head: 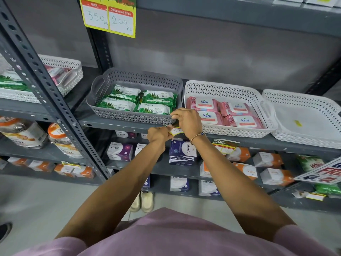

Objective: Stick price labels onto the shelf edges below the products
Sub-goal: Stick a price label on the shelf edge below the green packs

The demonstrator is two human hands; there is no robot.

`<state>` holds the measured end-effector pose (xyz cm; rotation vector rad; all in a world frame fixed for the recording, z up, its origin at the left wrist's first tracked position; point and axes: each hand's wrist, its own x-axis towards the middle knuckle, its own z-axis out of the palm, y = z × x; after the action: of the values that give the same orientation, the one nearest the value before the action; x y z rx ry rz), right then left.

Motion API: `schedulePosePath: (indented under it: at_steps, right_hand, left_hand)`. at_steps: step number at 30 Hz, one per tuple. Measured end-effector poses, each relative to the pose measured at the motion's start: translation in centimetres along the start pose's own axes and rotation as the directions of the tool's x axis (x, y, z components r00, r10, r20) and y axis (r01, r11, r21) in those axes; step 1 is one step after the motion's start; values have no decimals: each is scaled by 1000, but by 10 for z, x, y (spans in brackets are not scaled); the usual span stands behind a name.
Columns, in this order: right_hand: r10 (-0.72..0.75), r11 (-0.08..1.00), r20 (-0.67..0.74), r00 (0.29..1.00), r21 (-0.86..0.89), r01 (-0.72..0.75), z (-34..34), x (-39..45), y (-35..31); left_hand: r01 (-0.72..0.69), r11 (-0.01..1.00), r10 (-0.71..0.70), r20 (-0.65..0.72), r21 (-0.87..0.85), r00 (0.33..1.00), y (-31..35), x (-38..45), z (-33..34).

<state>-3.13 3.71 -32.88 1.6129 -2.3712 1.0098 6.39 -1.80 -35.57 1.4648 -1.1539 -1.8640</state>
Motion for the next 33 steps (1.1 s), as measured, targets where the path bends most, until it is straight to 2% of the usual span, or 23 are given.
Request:
schedulePosePath:
  at_steps: [4, 8, 11, 14, 17, 20, 23, 25, 28, 31, 33]
  right_hand:
    - [-25, 1000, -13, 1000, 15, 26, -2, -7, 1]
    - [-74, 996, -143, 987, 38, 80, 2, -22, 4]
    - [-90, 994, -237, 967, 36, 102, 6, -29, 7]
    - [-126, 991, -132, 983, 28, 130, 14, -37, 7]
    - [-41, 999, 61, 997, -8, 42, 23, -45, 5]
    - [39, 998, 175, 984, -50, -31, 28, -44, 2]
    - [60, 998, 279, 958, 5, -64, 33, -40, -8]
    - [73, 996, 288, 955, 18, -82, 39, -38, -18]
    - [60, 998, 289, 955, 7, -65, 49, -33, -34]
    - [38, 999, 297, 954, -2, -39, 55, -28, -45]
    - [26, 999, 299, 954, 14, -31, 58, -25, -53]
  left_hand:
    - [-57, 996, 51, 98, 67, 994, 1, -5, -3]
    - [-74, 991, 47, 232, 111, 972, -2, -10, -13]
    - [-115, 966, 36, 319, 233, 947, -1, -10, -30]
    - [-197, 922, 65, 368, 335, 928, 3, 1, -52]
    - [-226, 898, 88, 348, 378, 933, 6, 15, -70]
    - [-239, 873, 97, 328, 425, 940, 9, 22, -89]
    - [-311, 802, 118, 374, 511, 920, 11, 24, -107]
    - [-407, 712, 152, 440, 573, 885, 14, 20, -113]
    - [-492, 690, 223, 491, 531, 842, 15, 19, -122]
    - [-591, 527, 384, 448, 611, 807, 17, 25, -136]
    - [-623, 439, 443, 448, 648, 777, 21, 30, -144]
